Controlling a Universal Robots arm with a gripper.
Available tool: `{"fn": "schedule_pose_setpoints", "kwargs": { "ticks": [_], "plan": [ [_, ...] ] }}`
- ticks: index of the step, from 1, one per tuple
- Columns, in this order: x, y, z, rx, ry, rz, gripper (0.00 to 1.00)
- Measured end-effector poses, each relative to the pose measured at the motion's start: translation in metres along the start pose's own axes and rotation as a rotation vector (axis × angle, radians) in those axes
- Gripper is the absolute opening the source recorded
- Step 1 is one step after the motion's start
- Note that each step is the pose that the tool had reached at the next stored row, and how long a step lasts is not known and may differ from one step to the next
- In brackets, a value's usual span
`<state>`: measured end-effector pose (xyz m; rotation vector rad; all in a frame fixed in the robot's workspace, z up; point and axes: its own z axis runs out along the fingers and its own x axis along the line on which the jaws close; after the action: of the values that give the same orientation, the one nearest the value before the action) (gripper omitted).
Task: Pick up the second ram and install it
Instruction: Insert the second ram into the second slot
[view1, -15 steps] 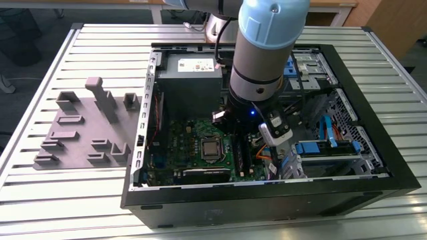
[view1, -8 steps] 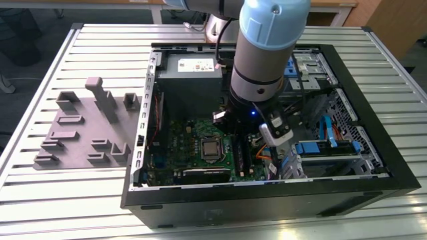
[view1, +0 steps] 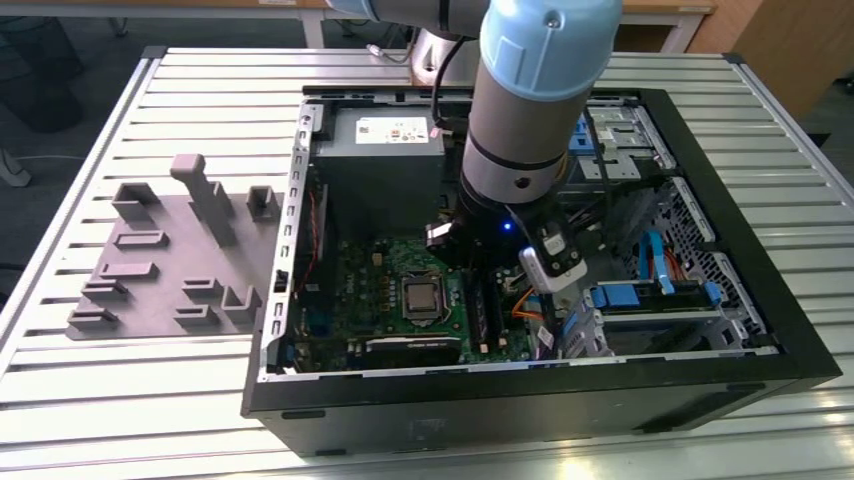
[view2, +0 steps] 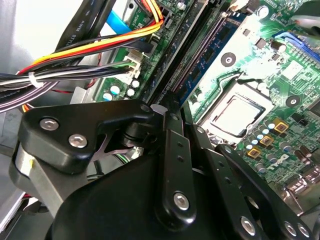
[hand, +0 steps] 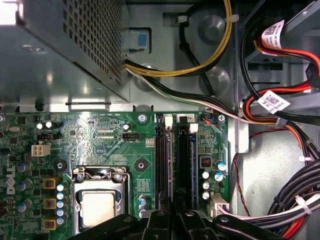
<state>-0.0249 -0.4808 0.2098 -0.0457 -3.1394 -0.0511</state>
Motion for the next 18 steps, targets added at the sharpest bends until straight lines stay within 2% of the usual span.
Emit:
{"fn": "schedule_pose_setpoints", "kwargs": {
  "ticks": [18],
  "plan": [
    [0.0003, -0.0001, 0.0037, -0.0008, 0.0001, 0.000, 0.14]
  ]
}}
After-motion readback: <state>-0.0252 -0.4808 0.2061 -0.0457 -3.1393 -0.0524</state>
